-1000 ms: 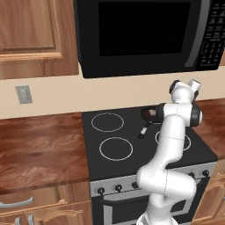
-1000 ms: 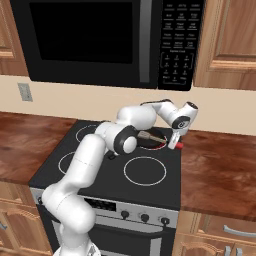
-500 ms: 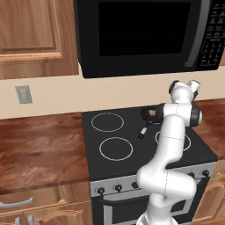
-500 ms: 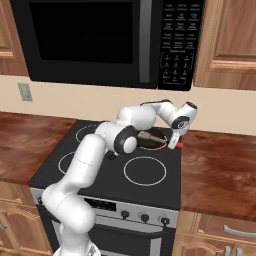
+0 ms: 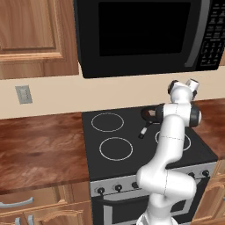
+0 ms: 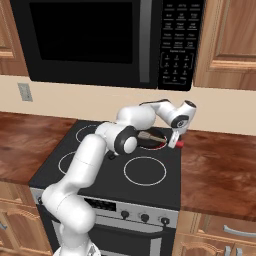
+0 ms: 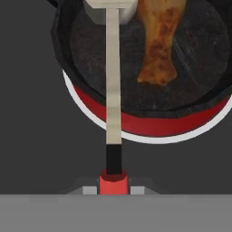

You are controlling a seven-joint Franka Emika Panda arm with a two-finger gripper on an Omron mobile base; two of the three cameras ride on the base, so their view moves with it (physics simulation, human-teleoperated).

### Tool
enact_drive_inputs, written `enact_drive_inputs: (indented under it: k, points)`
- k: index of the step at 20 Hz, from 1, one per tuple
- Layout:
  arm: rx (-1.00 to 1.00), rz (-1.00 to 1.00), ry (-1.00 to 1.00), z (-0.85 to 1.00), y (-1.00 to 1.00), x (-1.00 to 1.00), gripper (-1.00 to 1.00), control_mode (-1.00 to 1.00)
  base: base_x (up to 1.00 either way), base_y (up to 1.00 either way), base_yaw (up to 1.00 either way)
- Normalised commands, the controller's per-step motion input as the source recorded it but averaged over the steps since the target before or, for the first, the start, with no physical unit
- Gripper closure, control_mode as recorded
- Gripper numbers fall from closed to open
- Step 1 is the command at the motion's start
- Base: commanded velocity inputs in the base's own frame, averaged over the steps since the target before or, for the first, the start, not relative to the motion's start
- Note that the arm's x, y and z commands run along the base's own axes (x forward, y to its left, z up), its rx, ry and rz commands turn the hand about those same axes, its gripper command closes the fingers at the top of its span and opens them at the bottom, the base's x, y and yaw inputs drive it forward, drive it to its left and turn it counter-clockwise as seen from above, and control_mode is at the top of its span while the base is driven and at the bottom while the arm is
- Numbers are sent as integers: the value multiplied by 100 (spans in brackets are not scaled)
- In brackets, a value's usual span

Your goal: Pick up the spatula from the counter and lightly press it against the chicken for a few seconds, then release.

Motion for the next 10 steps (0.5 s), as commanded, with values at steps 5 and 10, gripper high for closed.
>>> enact_drive_inputs:
  k: [5,10]
  points:
    - [-5,0,0,-1,0,7,100,-100,0,0,0]
    - [-5,0,0,-2,0,5,100,-100,0,0,0]
